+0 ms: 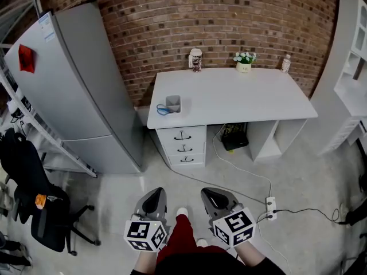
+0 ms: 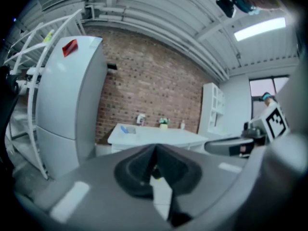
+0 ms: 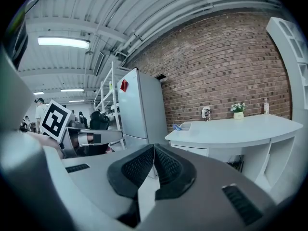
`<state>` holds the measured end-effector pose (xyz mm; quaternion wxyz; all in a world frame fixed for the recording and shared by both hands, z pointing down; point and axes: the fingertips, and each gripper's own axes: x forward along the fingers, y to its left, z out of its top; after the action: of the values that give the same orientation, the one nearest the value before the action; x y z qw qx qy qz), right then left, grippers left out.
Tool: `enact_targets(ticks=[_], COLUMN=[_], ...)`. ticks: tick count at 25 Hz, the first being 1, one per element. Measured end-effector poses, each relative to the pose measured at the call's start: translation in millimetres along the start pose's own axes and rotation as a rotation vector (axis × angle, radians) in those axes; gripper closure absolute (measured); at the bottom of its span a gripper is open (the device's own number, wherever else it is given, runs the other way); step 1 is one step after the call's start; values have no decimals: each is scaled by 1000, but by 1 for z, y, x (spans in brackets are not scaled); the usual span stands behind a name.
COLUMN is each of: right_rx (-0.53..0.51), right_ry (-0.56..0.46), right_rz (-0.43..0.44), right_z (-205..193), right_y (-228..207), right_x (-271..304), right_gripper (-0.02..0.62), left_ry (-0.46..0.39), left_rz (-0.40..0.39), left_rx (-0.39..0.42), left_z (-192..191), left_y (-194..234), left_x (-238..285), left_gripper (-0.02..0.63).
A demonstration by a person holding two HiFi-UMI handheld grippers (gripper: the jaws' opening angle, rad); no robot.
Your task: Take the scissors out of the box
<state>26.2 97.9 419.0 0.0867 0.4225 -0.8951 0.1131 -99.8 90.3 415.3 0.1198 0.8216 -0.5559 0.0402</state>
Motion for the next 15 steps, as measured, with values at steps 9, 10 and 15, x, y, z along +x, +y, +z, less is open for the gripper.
enact_targets(ticks=[9,10,15], right_rx=[-3,-2,5], right_ry=[1,3,14], right_rz=[-13,-14,-20], right_z=[13,15,19], right_y=[-25,-28,-45], right_x=[31,36,61], right_gripper=[586,586,586], left_ry=[3,4,3], left_rz=[26,27,22], left_rx=[-11,-10,-9], left_z=[9,10,18], left_y=[31,35,52], left_x=[37,43,76], left_gripper=[601,601,601])
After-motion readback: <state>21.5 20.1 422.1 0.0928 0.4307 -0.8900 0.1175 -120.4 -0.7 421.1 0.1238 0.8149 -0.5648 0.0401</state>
